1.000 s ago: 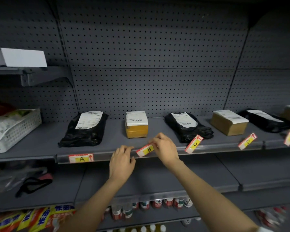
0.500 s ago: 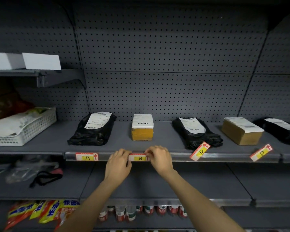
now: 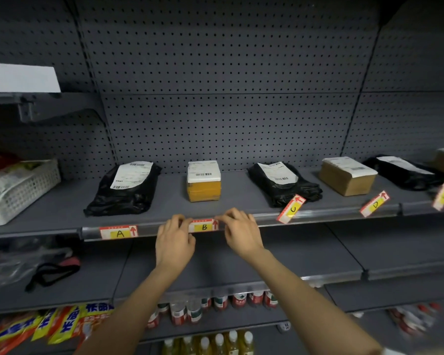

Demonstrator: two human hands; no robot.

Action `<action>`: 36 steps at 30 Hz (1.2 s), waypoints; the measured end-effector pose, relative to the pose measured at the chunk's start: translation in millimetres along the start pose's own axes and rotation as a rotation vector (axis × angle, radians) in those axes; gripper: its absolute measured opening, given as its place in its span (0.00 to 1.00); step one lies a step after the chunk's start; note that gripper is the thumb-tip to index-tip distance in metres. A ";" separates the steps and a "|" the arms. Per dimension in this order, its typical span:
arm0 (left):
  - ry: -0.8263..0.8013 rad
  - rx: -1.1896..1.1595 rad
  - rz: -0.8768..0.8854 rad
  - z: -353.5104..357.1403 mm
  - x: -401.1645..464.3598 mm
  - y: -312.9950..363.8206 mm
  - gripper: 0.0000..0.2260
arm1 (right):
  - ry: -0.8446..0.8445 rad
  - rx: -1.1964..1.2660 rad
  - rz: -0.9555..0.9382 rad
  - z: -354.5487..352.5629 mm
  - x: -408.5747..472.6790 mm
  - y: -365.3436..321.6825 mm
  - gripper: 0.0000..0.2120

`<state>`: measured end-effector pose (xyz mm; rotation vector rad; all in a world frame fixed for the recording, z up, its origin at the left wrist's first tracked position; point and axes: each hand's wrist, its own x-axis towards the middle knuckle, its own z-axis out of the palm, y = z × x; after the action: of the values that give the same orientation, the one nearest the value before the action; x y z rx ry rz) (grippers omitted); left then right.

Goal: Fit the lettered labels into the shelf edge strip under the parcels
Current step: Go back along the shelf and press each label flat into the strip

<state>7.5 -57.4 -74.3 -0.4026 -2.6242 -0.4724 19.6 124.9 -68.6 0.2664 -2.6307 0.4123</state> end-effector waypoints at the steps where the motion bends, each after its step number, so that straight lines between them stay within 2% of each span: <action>1: 0.020 -0.015 0.010 0.8 0.2 3.0 0.17 | 0.003 -0.008 -0.005 -1.7 -1.6 2.3 0.18; 6: 0.040 -0.106 0.165 9.7 7.6 42.2 0.14 | 0.087 -0.076 0.059 -26.5 -11.5 35.4 0.18; 10: 0.006 -0.158 0.208 24.8 17.7 90.8 0.14 | 0.174 -0.130 0.160 -57.6 -11.3 74.8 0.19; 14: -0.050 -0.163 0.218 43.4 22.4 131.4 0.16 | 0.112 -0.172 0.213 -79.9 -11.8 112.7 0.21; 17: -0.086 -0.154 0.210 58.4 27.5 159.6 0.17 | 0.066 -0.187 0.226 -90.0 -19.7 144.2 0.19; 22: -0.102 -0.132 0.172 79.3 31.1 202.3 0.17 | 0.057 -0.153 0.193 -104.6 -32.9 190.0 0.09; 31: -0.048 -0.084 0.040 91.7 19.9 246.6 0.22 | -0.029 -0.105 0.088 -115.3 -37.6 236.1 0.08; 36: -0.084 -0.032 -0.003 90.8 15.7 253.4 0.25 | -0.005 -0.124 -0.009 -110.1 -48.2 245.0 0.10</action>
<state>49.6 209.0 -77.7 -0.4382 -2.7012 -0.5096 44.9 396.4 -57.2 0.2391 -2.6466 0.2439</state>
